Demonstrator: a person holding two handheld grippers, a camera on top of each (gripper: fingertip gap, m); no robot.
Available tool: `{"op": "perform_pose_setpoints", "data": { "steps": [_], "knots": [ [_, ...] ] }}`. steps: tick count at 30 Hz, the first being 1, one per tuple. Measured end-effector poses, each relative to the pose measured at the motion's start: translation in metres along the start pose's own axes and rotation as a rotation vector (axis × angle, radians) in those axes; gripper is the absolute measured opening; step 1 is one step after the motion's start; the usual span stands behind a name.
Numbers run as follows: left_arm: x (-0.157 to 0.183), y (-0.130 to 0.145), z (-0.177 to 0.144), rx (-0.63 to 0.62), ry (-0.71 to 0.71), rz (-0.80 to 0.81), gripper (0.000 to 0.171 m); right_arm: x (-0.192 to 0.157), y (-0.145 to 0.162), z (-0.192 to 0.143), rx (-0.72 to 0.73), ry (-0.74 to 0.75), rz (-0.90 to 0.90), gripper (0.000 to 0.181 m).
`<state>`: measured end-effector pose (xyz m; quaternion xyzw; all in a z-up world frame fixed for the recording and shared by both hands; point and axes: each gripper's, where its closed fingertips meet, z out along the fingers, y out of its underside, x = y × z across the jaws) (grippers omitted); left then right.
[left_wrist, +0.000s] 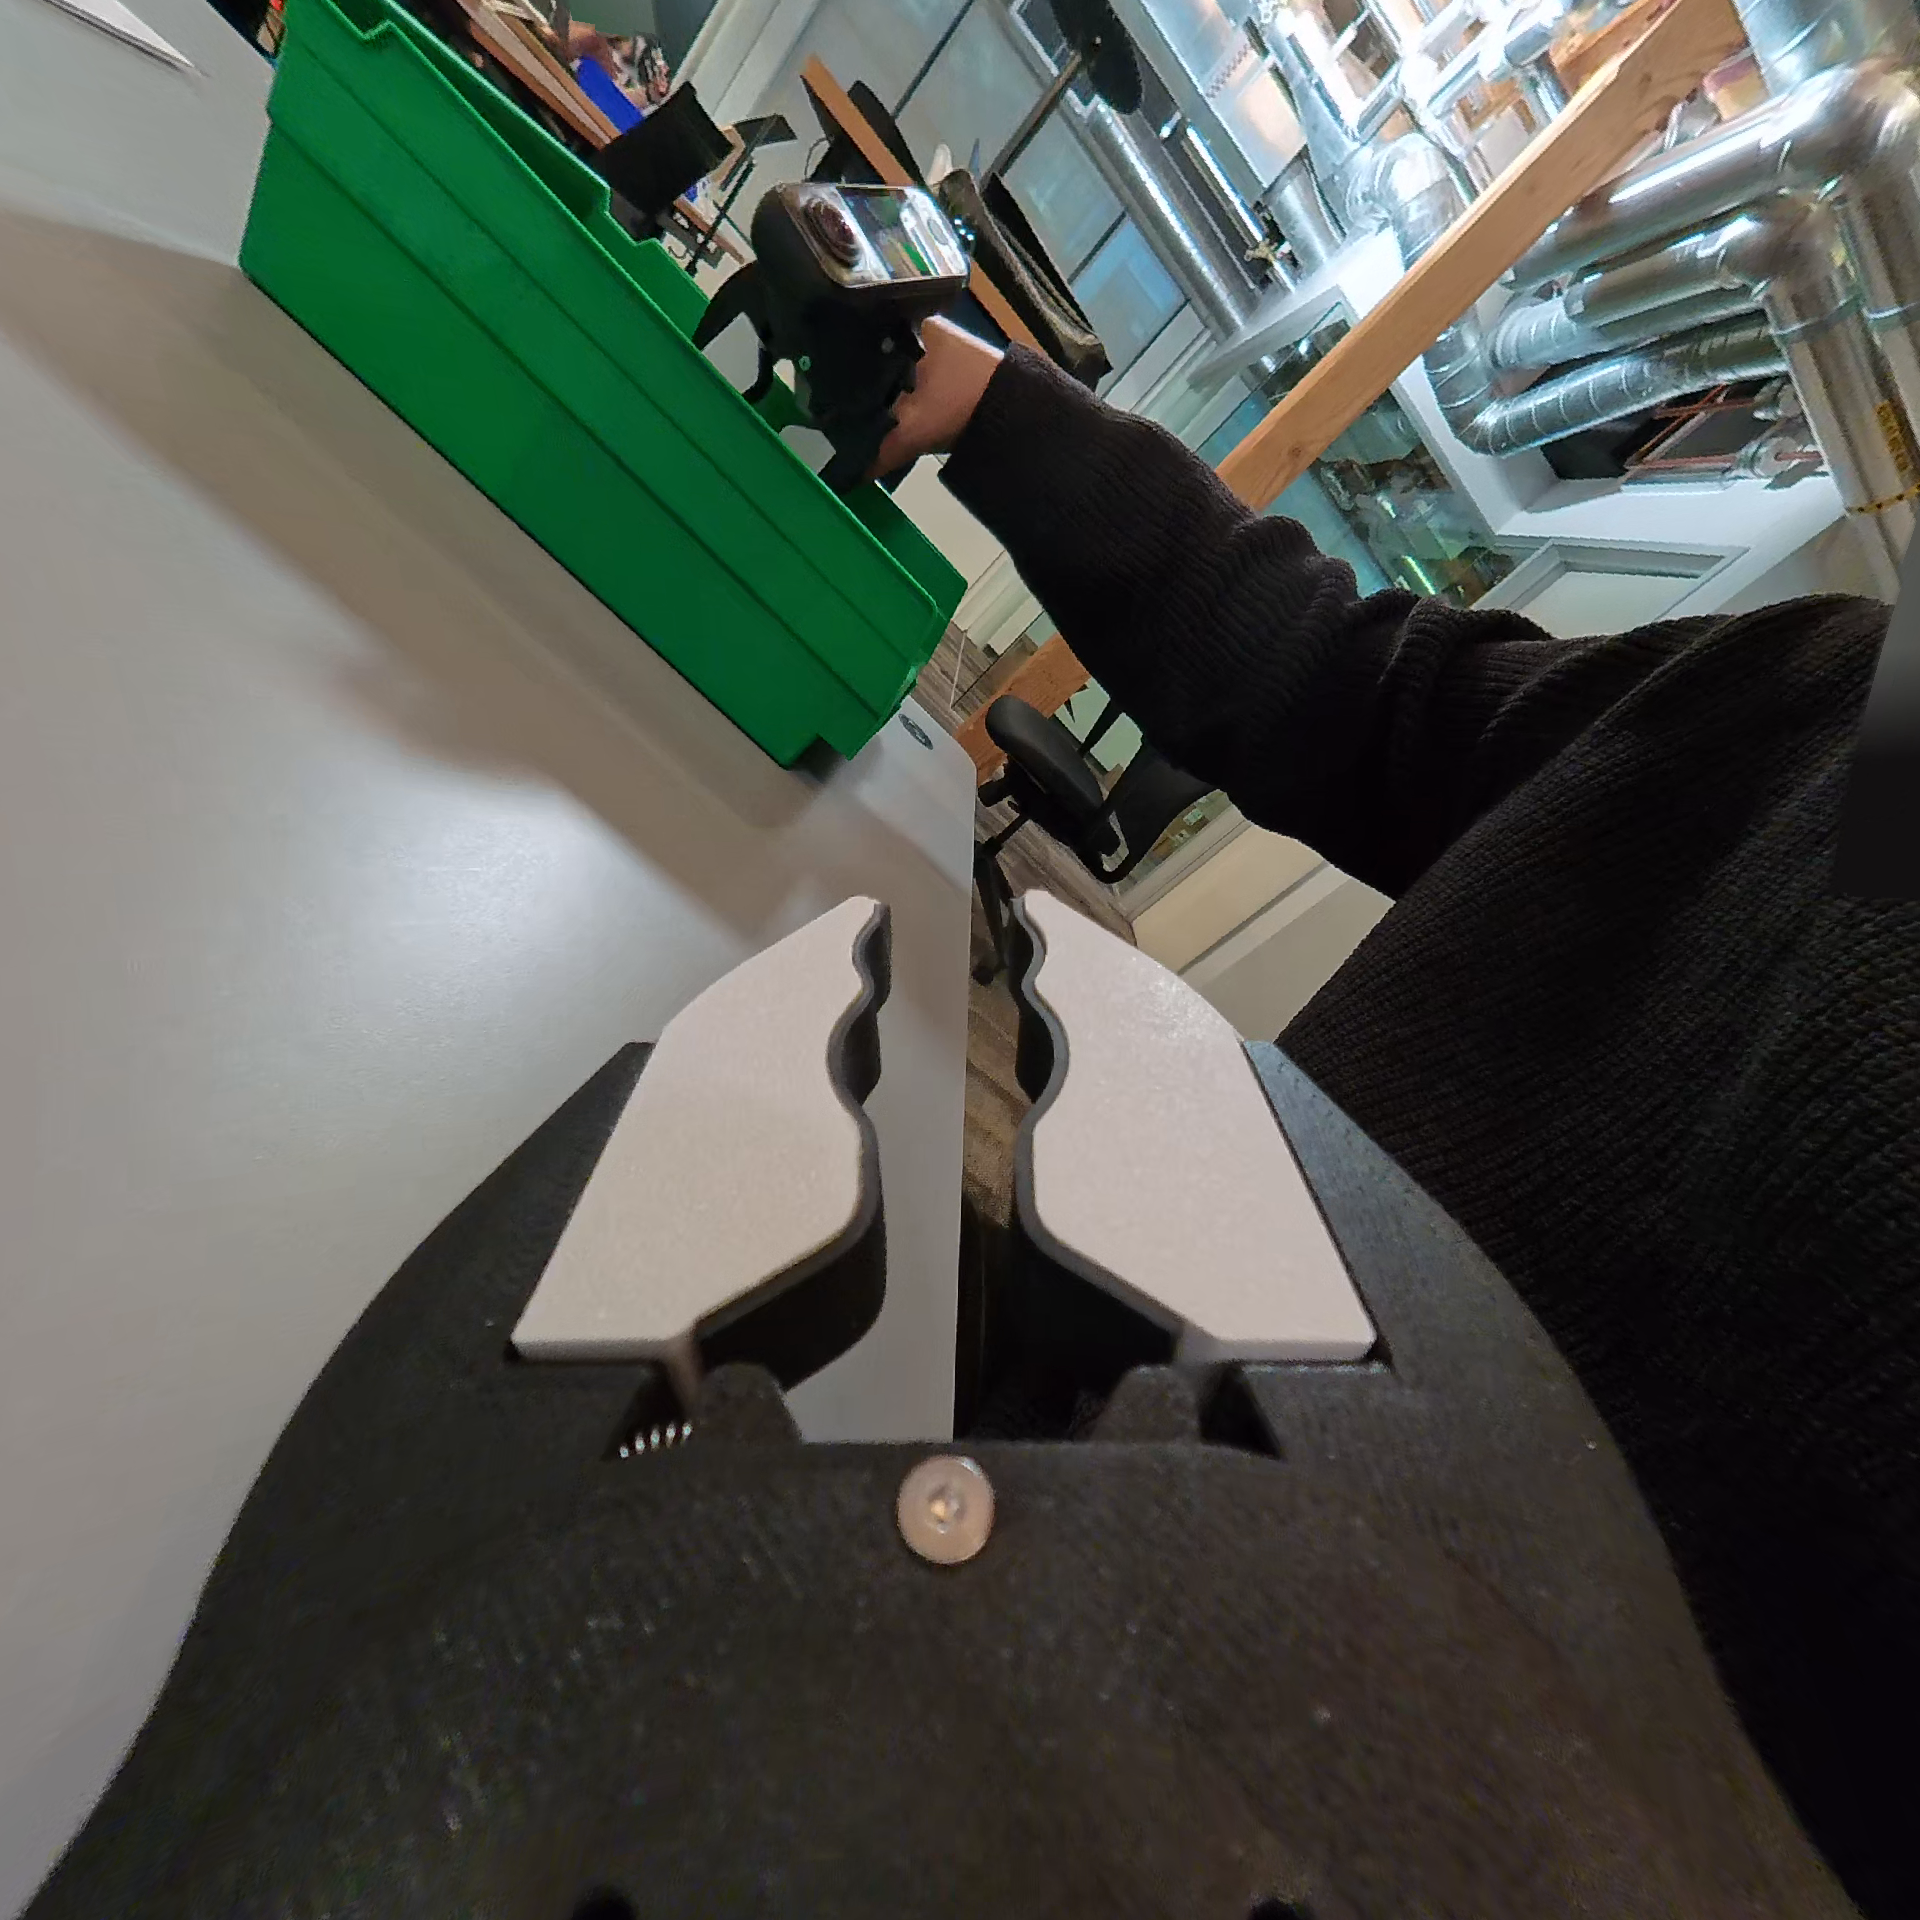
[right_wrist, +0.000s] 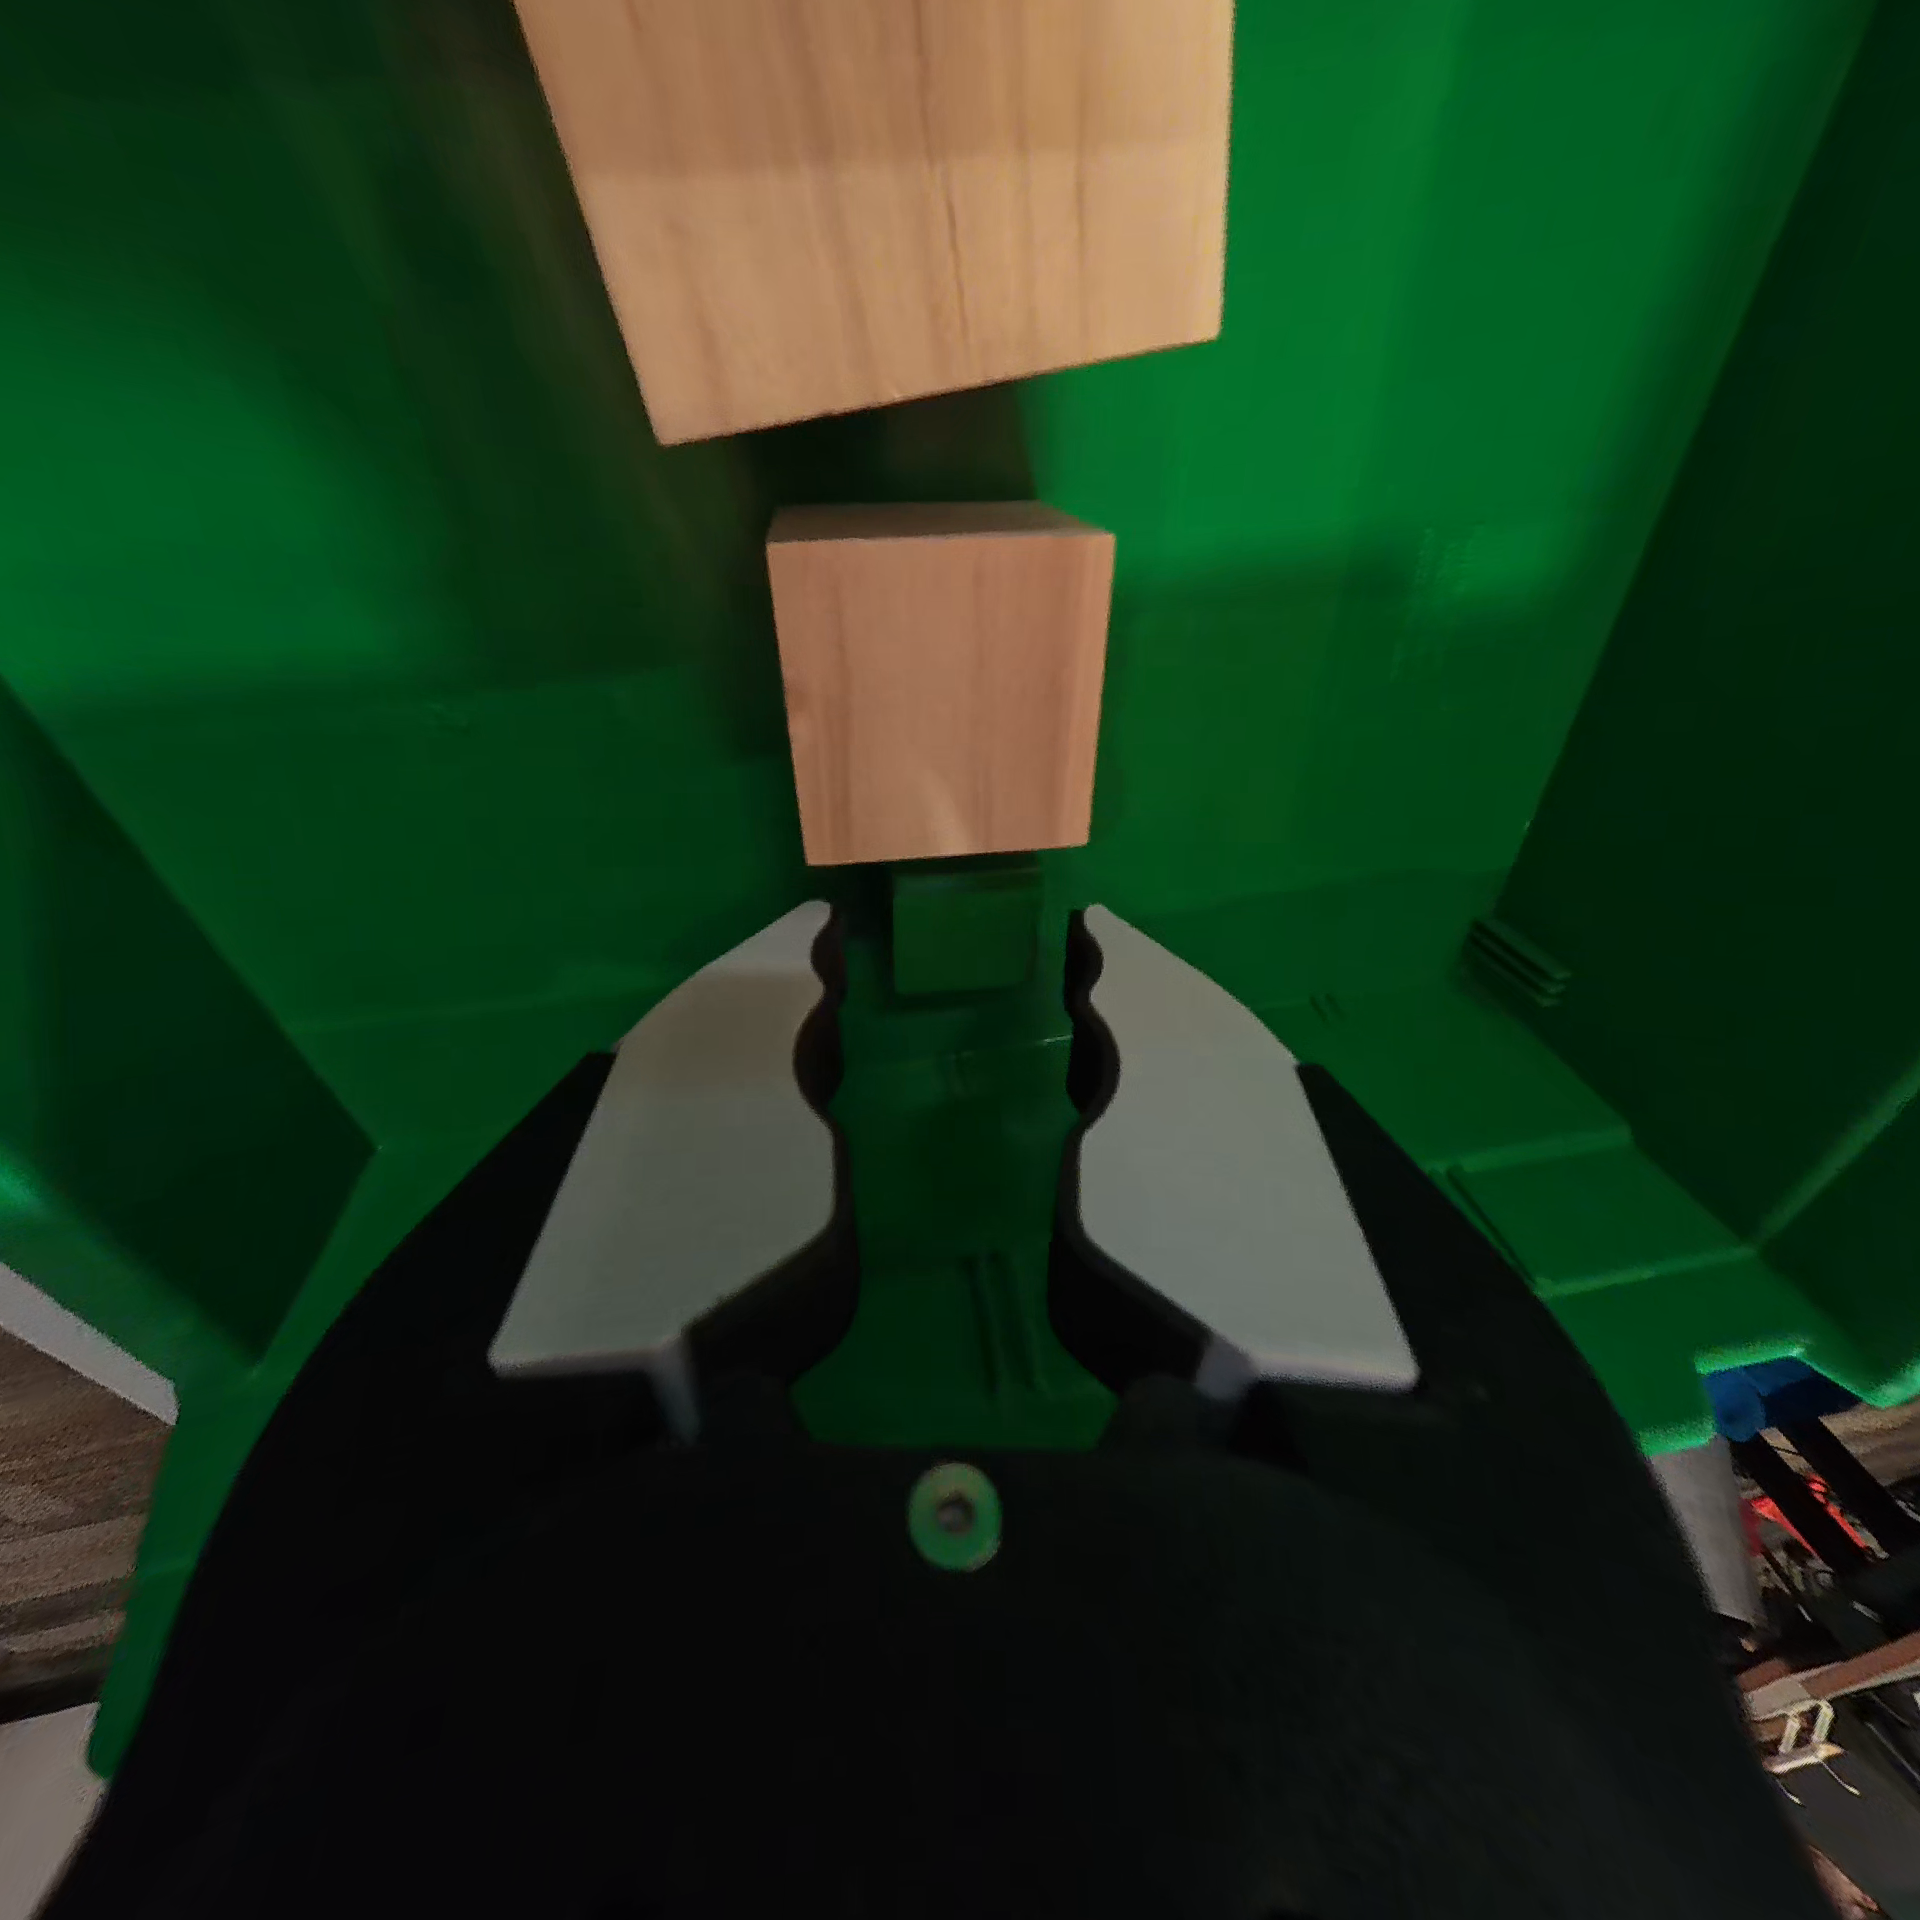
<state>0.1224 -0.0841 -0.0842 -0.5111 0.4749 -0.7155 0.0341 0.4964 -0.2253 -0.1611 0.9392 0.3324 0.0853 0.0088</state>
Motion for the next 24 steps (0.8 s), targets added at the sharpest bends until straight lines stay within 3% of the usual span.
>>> {"op": "perform_pose_setpoints", "data": {
  "steps": [9,11,14,24],
  "knots": [
    [0.001,0.001,0.000,-0.003,0.006,-0.006,0.021,-0.002,-0.022,-0.013,0.066,0.048,-0.025,0.065],
    [0.001,0.001,0.000,-0.005,0.004,-0.004,0.021,-0.004,-0.027,-0.012,0.059,0.048,-0.046,0.063],
    [0.001,-0.002,-0.001,0.001,-0.002,0.008,0.021,-0.001,-0.031,-0.009,0.045,0.075,-0.077,0.046],
    [-0.001,-0.007,-0.005,0.027,0.003,-0.020,0.021,0.002,-0.035,-0.009,0.042,0.068,-0.085,0.045]
  ]
}}
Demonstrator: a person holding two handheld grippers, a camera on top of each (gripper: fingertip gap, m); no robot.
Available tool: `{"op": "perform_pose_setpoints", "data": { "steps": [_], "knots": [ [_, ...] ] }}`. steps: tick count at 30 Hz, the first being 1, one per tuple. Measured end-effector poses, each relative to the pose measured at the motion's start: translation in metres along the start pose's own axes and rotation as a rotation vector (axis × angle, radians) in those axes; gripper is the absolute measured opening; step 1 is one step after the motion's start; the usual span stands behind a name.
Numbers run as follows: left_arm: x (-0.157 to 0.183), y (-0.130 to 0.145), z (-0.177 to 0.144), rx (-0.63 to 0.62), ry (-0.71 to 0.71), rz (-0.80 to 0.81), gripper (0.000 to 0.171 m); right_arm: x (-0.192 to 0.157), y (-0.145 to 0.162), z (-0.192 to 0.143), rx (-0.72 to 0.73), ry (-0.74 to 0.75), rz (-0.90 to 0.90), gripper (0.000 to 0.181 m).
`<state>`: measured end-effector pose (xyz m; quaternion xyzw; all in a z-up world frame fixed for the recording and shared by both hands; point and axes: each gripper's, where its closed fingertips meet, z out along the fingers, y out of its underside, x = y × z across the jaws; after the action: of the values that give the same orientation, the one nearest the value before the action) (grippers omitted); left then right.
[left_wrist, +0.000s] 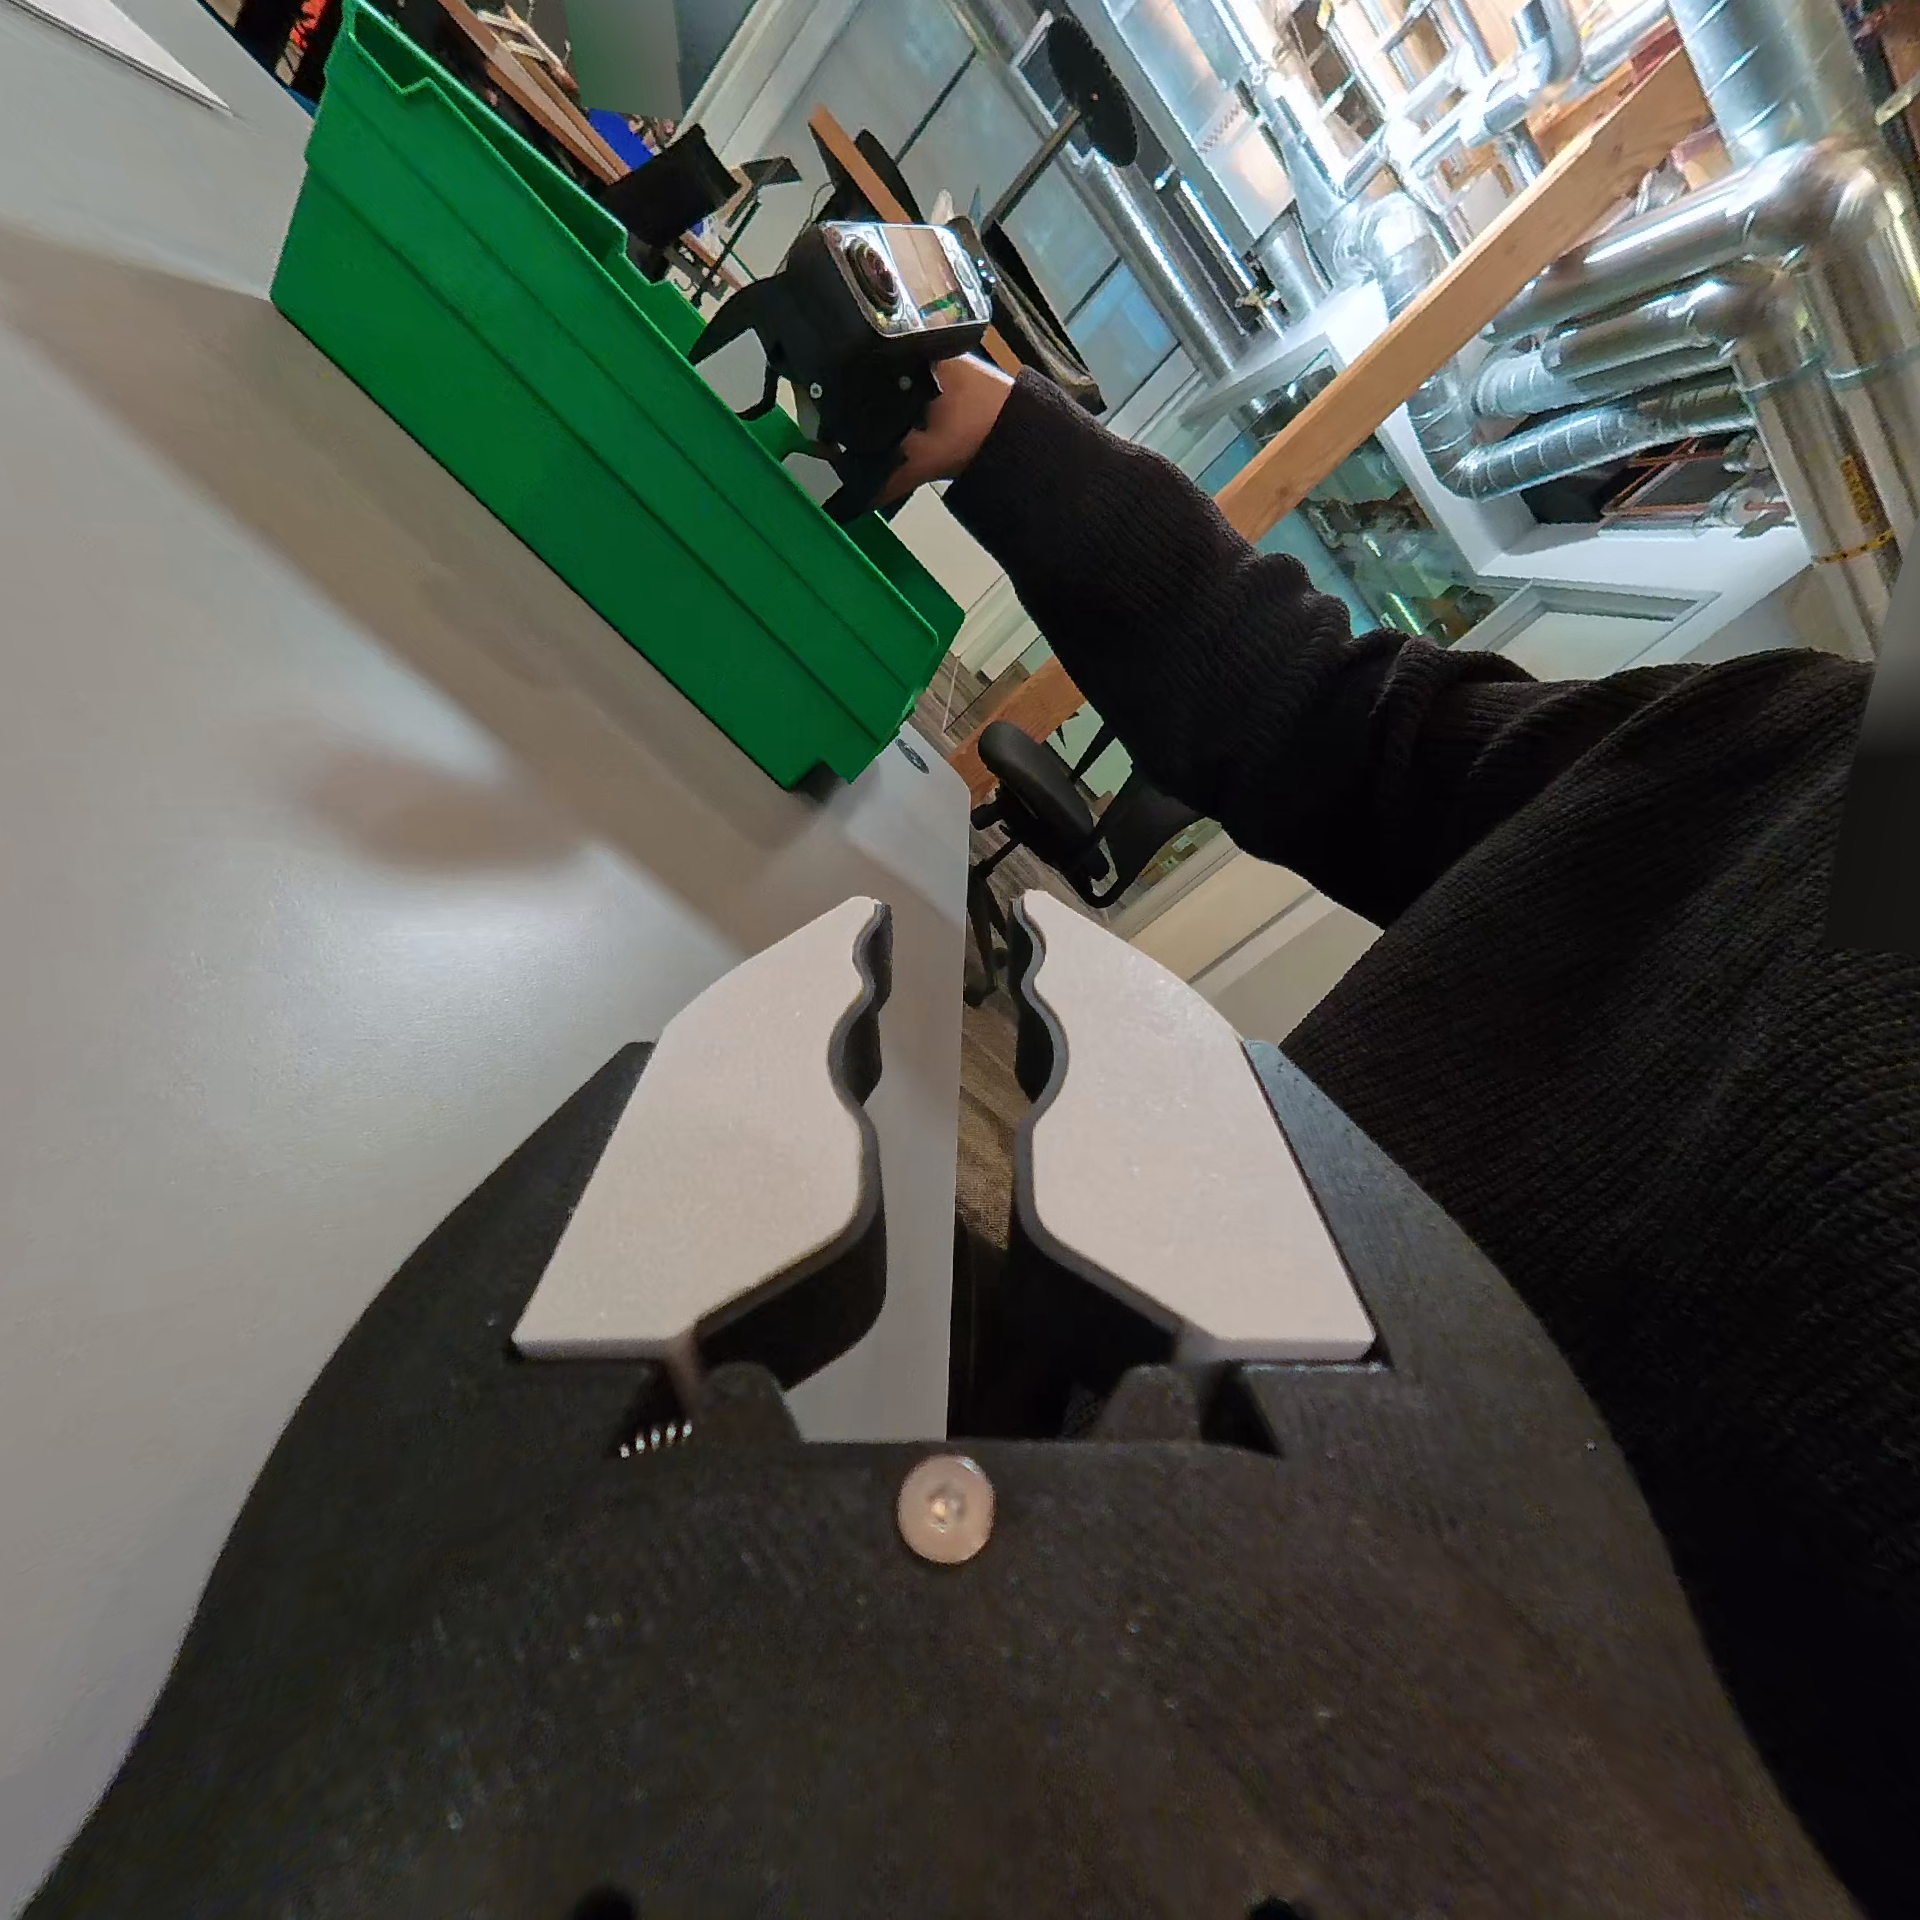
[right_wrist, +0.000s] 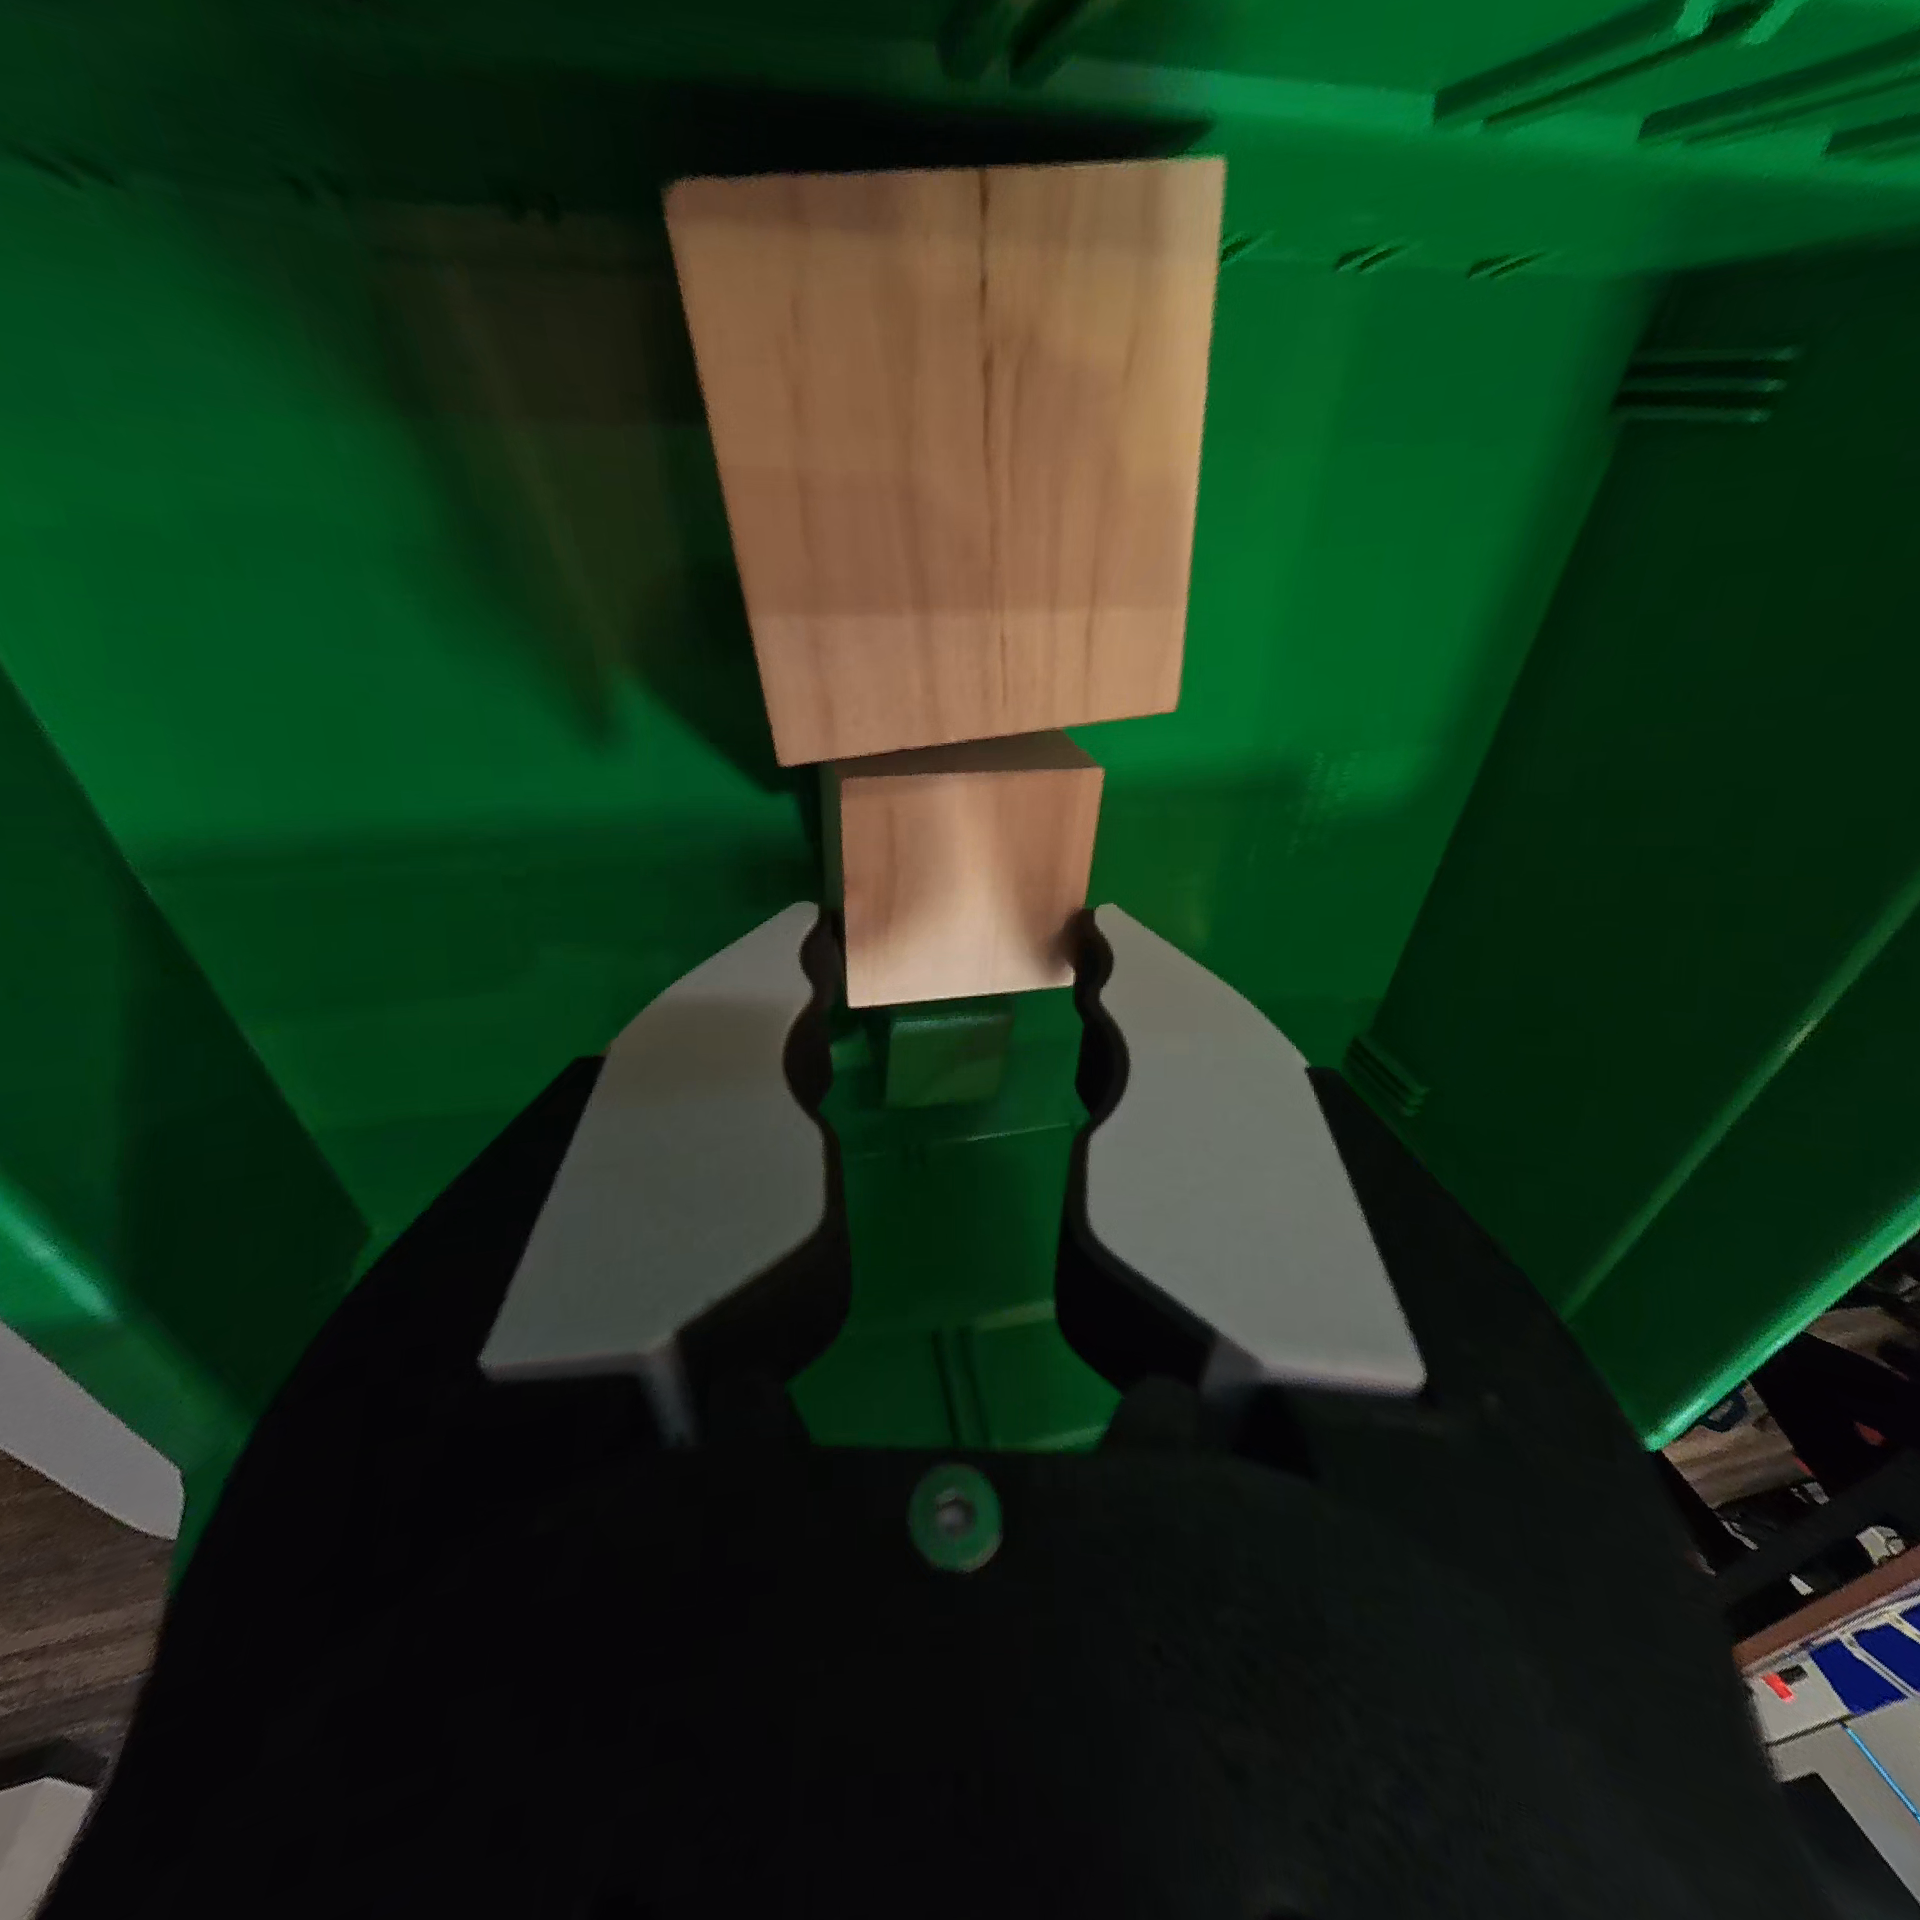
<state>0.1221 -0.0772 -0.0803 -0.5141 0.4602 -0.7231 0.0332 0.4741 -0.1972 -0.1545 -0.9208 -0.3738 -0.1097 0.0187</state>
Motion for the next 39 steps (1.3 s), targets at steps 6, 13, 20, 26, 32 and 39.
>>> {"op": "perform_pose_setpoints", "data": {
  "steps": [6,13,20,26,32,39],
  "knots": [
    [0.000,0.000,0.000,-0.001,-0.001,0.000,0.021,0.000,0.001,0.000,-0.016,-0.004,-0.028,0.045],
    [-0.001,0.001,0.000,-0.002,-0.001,-0.005,0.021,0.002,0.001,0.001,-0.033,0.012,-0.044,0.048],
    [-0.002,-0.001,-0.002,0.008,0.001,-0.019,0.021,-0.001,0.008,-0.008,-0.037,0.022,-0.002,0.068],
    [-0.001,-0.002,-0.002,0.015,0.014,-0.039,0.021,-0.004,-0.018,-0.024,0.120,0.026,0.060,0.070],
    [0.003,-0.003,-0.002,0.016,0.014,-0.023,0.021,0.000,-0.034,-0.018,0.130,0.021,0.046,0.075],
    [0.002,-0.005,-0.004,0.025,0.010,-0.026,0.021,-0.004,-0.049,-0.011,0.165,-0.003,0.037,0.076]
  ]
}}
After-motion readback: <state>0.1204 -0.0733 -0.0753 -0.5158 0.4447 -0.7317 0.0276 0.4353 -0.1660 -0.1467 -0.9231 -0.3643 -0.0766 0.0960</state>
